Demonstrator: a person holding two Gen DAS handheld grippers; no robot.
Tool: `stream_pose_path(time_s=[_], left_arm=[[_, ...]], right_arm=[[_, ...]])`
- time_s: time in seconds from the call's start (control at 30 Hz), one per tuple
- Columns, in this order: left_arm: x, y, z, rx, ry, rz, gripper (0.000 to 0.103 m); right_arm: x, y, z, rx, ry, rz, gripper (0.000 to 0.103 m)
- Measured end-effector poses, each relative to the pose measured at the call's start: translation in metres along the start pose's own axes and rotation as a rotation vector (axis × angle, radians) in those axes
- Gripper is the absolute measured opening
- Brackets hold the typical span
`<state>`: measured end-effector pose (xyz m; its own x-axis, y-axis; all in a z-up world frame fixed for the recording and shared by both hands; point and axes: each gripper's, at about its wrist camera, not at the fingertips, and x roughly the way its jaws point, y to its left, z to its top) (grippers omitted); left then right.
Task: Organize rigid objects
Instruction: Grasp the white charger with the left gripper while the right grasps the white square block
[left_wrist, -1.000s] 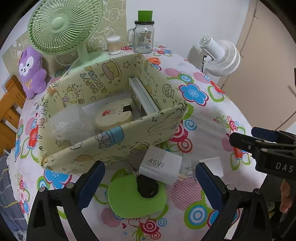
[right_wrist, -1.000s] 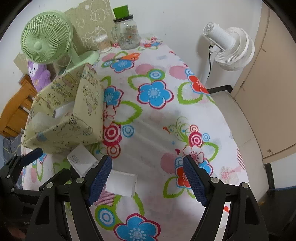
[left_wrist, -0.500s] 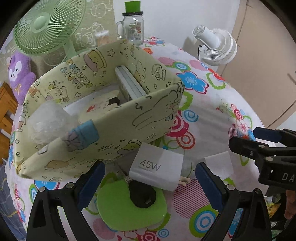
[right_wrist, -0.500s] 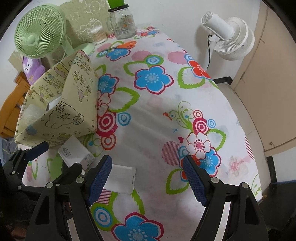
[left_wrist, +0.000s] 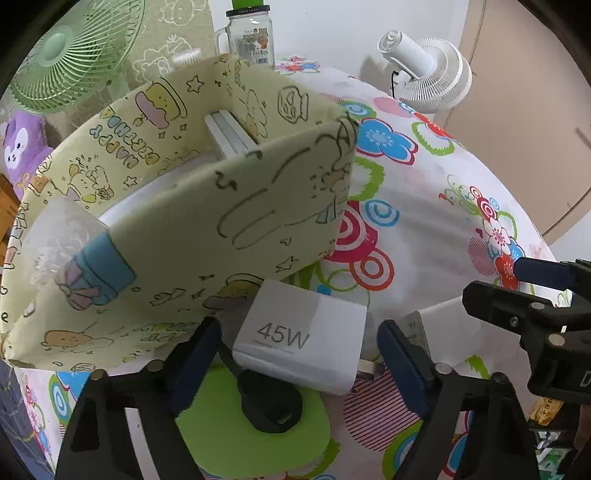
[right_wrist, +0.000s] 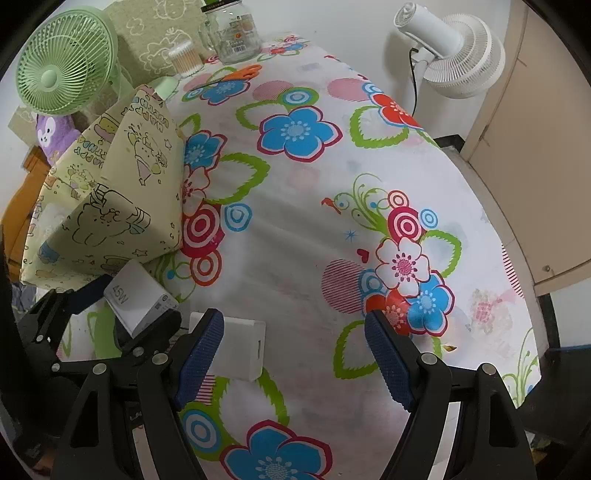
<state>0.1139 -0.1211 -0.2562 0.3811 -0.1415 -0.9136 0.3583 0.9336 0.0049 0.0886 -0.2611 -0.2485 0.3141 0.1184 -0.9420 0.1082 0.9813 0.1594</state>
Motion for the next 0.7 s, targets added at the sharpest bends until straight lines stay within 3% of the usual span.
stream_pose_path(time_s=[0.17, 0.7], left_arm=[[0.004, -0.006, 0.0, 0.025, 0.012, 0.001, 0.075], [-0.022, 0.009, -0.013, -0.012, -0.033, 0.022, 0.074]], right_arm=[[0.003, 0.004, -0.002, -0.001, 0.01, 0.008, 0.081], [0.008, 0.03, -0.007, -0.055, 0.038, 0.026, 0.081]])
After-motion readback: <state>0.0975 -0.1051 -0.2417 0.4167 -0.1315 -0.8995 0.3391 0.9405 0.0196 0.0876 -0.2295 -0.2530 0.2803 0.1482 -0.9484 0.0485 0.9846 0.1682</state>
